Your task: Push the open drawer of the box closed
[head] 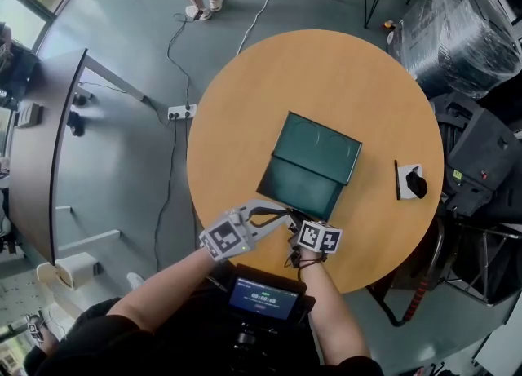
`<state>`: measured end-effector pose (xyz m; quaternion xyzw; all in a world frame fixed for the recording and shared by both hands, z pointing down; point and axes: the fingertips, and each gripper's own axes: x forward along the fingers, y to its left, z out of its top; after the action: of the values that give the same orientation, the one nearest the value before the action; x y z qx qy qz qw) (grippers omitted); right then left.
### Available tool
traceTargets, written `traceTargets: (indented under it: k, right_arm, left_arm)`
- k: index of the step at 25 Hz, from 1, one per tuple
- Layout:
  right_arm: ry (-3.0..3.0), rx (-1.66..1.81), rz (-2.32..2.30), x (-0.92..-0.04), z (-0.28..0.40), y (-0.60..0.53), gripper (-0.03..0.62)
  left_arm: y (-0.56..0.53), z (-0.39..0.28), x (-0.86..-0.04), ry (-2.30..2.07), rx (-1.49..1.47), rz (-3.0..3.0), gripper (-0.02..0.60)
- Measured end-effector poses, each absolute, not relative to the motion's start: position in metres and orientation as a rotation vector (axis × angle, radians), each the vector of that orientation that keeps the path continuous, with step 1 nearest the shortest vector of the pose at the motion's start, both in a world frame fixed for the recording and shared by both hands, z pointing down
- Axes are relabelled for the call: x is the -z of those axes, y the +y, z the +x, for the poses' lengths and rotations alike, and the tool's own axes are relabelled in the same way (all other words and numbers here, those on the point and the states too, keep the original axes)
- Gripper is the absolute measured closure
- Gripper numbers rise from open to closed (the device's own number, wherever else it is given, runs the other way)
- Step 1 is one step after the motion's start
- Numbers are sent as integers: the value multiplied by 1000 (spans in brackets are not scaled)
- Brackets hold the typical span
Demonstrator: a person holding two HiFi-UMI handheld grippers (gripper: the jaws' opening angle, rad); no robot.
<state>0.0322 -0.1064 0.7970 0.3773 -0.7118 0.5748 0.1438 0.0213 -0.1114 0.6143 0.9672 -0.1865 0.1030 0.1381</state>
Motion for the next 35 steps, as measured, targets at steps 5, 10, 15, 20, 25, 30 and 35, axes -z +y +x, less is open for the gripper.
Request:
traceTargets:
  k: [5, 10, 15, 20, 25, 30, 35]
  right_arm:
    - [-2064, -1640, 1082, -787, 29, -109, 503]
    - [-2077, -1624, 1099, -780, 32, -118, 503]
    - [-2076, -1611, 1124, -779, 38, -128, 503]
    - [-2085, -1596, 1131, -779, 42, -140, 503]
    - [-2089, -1599, 1146, -778, 45, -152, 503]
    - [-2097, -1602, 1157, -775, 45, -164, 503]
    - [-2094, -1606, 1164, -774, 47, -173, 503]
  left_arm:
    - [-116, 20, -613, -532, -298, 2792, 551]
    - [-127, 22, -611, -532, -287, 2792, 549]
    - [-134, 26, -615, -514, -295, 2786, 551]
    - [-143, 29, -621, -499, -298, 2778, 551]
    - [-153, 33, -626, -488, -306, 2770, 551]
    - [-164, 32, -629, -483, -312, 2771, 551]
    - [-172, 32, -631, -478, -325, 2766, 549]
